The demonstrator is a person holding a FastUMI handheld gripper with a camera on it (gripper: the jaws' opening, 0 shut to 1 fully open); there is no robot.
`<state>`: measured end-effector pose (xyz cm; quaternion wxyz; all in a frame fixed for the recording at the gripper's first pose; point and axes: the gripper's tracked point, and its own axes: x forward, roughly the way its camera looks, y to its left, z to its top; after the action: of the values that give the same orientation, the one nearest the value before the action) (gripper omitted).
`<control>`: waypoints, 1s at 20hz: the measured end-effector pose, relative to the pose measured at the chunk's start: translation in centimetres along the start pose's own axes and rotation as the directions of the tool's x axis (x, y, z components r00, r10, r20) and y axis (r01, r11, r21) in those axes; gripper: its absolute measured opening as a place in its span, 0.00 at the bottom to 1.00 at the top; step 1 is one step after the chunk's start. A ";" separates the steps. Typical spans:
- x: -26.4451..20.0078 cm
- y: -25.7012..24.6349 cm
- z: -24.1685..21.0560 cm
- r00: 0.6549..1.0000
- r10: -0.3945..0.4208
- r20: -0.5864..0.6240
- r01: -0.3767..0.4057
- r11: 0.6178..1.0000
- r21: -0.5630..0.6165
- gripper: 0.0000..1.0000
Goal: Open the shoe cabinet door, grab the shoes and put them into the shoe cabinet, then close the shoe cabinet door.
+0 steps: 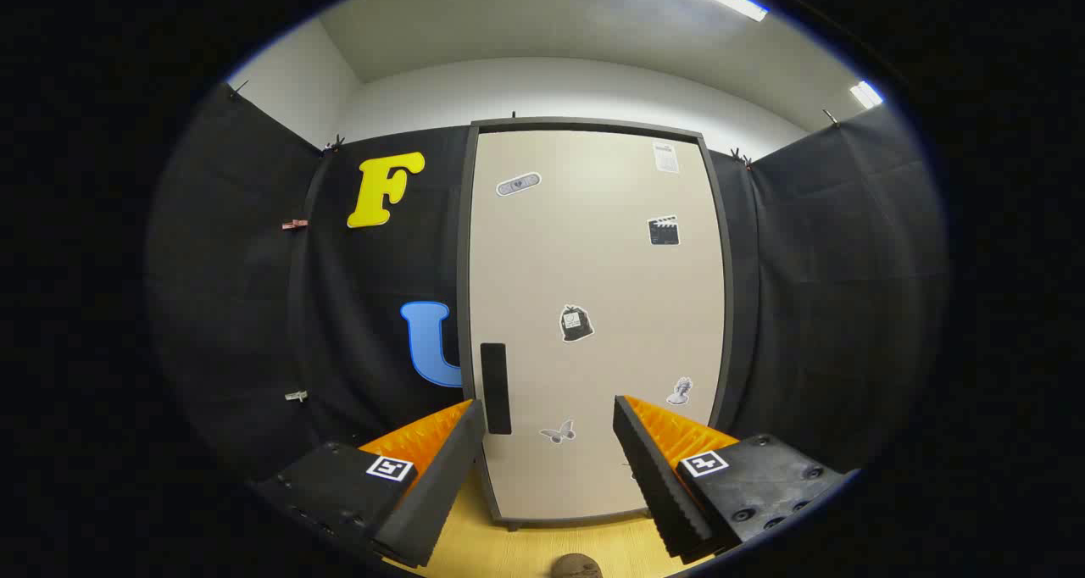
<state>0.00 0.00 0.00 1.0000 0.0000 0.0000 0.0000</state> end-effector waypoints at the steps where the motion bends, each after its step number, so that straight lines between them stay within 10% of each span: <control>1: 0.0 0.0 0.0 1.000 0.001 -0.002 -0.001 1.000 -0.001 0.98; 20: 1.6 1.4 -0.9 1.000 0.010 -0.015 -0.010 1.000 0.003 0.98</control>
<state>1.57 1.43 -0.94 1.0000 0.0017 0.0074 0.0049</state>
